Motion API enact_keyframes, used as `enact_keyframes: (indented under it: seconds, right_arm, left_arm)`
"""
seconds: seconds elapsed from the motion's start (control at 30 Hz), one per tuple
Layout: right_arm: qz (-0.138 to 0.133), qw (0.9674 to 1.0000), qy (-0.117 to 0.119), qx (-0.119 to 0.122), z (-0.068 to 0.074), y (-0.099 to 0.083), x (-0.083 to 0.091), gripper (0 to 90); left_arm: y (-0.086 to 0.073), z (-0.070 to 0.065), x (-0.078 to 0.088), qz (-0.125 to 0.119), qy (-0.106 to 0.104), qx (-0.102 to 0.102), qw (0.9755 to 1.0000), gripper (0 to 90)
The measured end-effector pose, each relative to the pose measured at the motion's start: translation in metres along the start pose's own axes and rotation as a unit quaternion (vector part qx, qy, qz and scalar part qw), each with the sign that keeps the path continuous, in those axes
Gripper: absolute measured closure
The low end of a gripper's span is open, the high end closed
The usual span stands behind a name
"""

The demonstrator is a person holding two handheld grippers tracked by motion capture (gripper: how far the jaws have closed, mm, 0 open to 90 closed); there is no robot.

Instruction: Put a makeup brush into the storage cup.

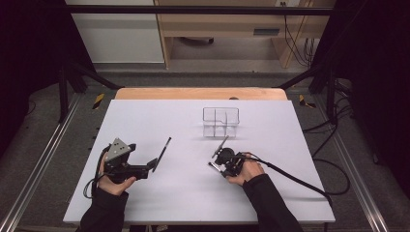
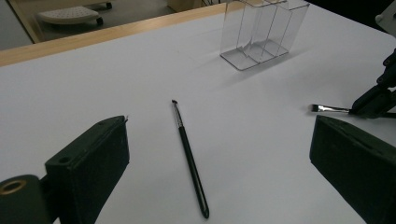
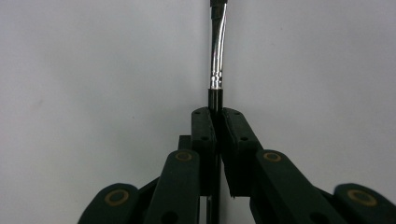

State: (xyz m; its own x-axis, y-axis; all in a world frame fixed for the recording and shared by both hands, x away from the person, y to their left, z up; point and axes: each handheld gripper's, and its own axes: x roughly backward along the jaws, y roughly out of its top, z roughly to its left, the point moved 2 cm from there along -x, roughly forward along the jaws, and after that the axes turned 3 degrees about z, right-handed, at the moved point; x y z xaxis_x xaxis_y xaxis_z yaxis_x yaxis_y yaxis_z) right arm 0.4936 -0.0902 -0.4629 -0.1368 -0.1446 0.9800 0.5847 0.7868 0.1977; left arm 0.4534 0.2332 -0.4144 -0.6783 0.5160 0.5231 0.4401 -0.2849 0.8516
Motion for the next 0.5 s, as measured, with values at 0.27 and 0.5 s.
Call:
enact_keyframes:
  seconds: [0.27, 0.5]
  right_arm:
    - [-0.053, 0.9985, 0.009, -0.014, -0.003, -0.003, 0.021, 84.3]
    - [-0.106, 0.9938, 0.014, -0.031, -0.005, -0.005, 0.037, 84.3]
  left_arm:
    - [0.000, 0.000, 0.000, -0.001, 0.000, 0.000, 1.0000, 4.0]
    - [0.000, 0.000, 0.000, -0.001, 0.000, 0.000, 1.0000, 4.0]
